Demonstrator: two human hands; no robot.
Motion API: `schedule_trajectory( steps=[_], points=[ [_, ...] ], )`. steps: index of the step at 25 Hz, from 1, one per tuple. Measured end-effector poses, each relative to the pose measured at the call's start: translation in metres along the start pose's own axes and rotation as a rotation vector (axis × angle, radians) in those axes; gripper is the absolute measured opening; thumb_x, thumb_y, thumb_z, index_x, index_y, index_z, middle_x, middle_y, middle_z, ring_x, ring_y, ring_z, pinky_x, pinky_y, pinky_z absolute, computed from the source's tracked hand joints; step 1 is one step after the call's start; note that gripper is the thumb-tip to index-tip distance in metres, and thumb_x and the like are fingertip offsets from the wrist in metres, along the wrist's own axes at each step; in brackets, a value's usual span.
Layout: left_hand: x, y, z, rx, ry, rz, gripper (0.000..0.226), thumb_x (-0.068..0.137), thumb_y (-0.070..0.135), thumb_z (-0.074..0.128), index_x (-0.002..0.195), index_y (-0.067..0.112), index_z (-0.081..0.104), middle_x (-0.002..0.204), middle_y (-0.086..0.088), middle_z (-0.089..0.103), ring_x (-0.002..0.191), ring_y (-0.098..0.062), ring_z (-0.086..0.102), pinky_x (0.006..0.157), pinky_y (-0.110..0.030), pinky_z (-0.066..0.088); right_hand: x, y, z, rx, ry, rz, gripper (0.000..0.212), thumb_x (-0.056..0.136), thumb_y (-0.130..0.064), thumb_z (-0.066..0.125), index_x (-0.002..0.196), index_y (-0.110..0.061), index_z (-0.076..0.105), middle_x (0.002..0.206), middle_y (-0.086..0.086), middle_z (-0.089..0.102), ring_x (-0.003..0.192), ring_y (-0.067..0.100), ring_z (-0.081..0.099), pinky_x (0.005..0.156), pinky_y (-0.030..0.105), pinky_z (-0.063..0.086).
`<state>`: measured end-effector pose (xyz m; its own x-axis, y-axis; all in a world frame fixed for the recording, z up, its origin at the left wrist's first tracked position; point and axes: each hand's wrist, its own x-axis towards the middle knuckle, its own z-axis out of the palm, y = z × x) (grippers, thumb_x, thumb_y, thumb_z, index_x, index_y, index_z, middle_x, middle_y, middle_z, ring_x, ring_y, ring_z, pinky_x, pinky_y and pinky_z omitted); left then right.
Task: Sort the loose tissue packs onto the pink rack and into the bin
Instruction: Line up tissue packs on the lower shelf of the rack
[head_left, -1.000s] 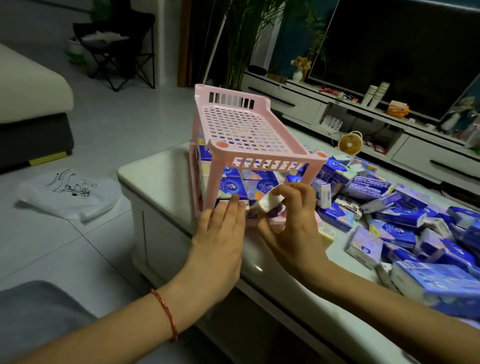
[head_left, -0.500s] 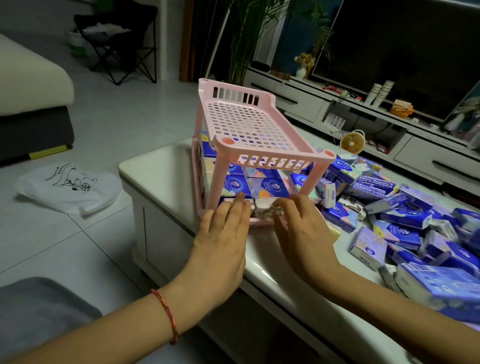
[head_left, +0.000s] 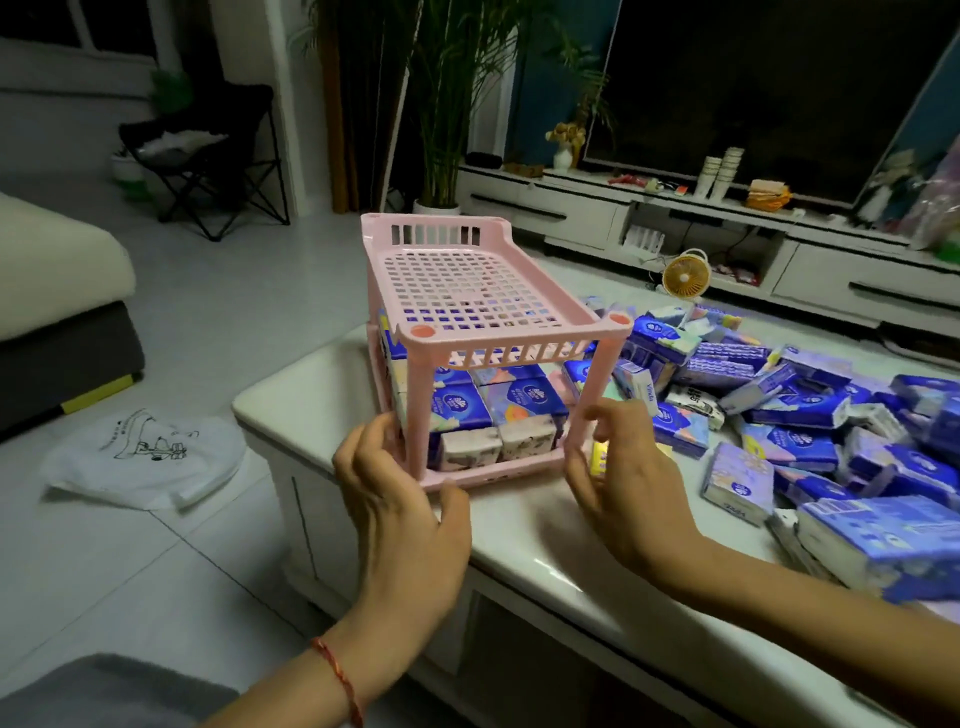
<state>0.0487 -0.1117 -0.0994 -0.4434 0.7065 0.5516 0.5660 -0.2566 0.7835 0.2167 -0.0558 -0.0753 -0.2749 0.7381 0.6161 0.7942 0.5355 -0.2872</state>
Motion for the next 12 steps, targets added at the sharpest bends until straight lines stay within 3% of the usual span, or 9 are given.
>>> schedule_trajectory(
  steps=[2, 4, 6, 8, 10, 12],
  points=[
    [0.005, 0.001, -0.002, -0.044, -0.131, -0.107, 0.057, 0.084, -0.003, 0.054, 0.135, 0.01, 0.031, 0.13, -0.007, 0.033, 0.115, -0.003, 0.032, 0.077, 0.012, 0.028, 0.008, 0.005, 0.0, 0.241, -0.02, 0.272, 0.026, 0.091, -0.023, 0.055, 0.103, -0.019, 0.032, 0.077, -0.004, 0.05, 0.059, 0.013, 0.05, 0.058, 0.032, 0.04],
    [0.007, 0.0, -0.001, -0.041, -0.172, -0.136, 0.049, 0.092, 0.007, 0.048, 0.138, 0.014, 0.033, 0.127, 0.002, 0.038, 0.112, 0.004, 0.032, 0.083, 0.004, 0.034, 0.018, 0.013, 0.001, 0.316, -0.062, 0.324, 0.018, 0.094, -0.022, 0.051, 0.099, -0.017, 0.035, 0.07, -0.003, 0.052, 0.06, 0.012, 0.05, 0.062, 0.032, 0.038],
    [0.008, 0.002, 0.0, -0.05, -0.135, -0.163, 0.046, 0.093, 0.01, 0.047, 0.137, 0.016, 0.036, 0.122, 0.007, 0.038, 0.117, -0.004, 0.039, 0.095, -0.017, 0.044, 0.027, 0.014, 0.0, 0.308, -0.044, 0.329, 0.013, 0.095, -0.02, 0.051, 0.092, -0.014, 0.039, 0.073, 0.005, 0.057, 0.064, 0.02, 0.054, 0.061, 0.032, 0.039],
    [0.005, 0.007, 0.0, -0.035, -0.126, -0.202, 0.047, 0.092, 0.009, 0.049, 0.136, 0.016, 0.037, 0.126, 0.003, 0.04, 0.122, -0.017, 0.042, 0.101, -0.038, 0.043, 0.034, 0.014, -0.001, 0.349, -0.036, 0.389, 0.012, 0.094, -0.02, 0.052, 0.089, -0.013, 0.043, 0.079, 0.007, 0.062, 0.069, 0.022, 0.06, 0.063, 0.032, 0.045],
    [-0.006, 0.015, 0.0, 0.003, -0.175, -0.241, 0.056, 0.091, 0.008, 0.05, 0.142, 0.019, 0.03, 0.139, -0.001, 0.035, 0.127, -0.015, 0.036, 0.104, -0.032, 0.038, 0.043, 0.017, -0.003, 0.398, -0.066, 0.459, 0.008, 0.093, -0.019, 0.055, 0.091, -0.014, 0.049, 0.083, 0.005, 0.064, 0.072, 0.016, 0.062, 0.066, 0.029, 0.049],
    [-0.019, 0.029, 0.002, 0.02, -0.234, -0.267, 0.07, 0.091, 0.009, 0.05, 0.148, 0.023, 0.013, 0.152, 0.003, 0.017, 0.136, -0.011, 0.022, 0.107, -0.021, 0.025, 0.052, 0.025, -0.008, 0.459, -0.149, 0.472, 0.012, 0.092, -0.016, 0.056, 0.103, -0.014, 0.055, 0.094, 0.003, 0.065, 0.084, 0.015, 0.062, 0.071, 0.026, 0.051]
  ],
)
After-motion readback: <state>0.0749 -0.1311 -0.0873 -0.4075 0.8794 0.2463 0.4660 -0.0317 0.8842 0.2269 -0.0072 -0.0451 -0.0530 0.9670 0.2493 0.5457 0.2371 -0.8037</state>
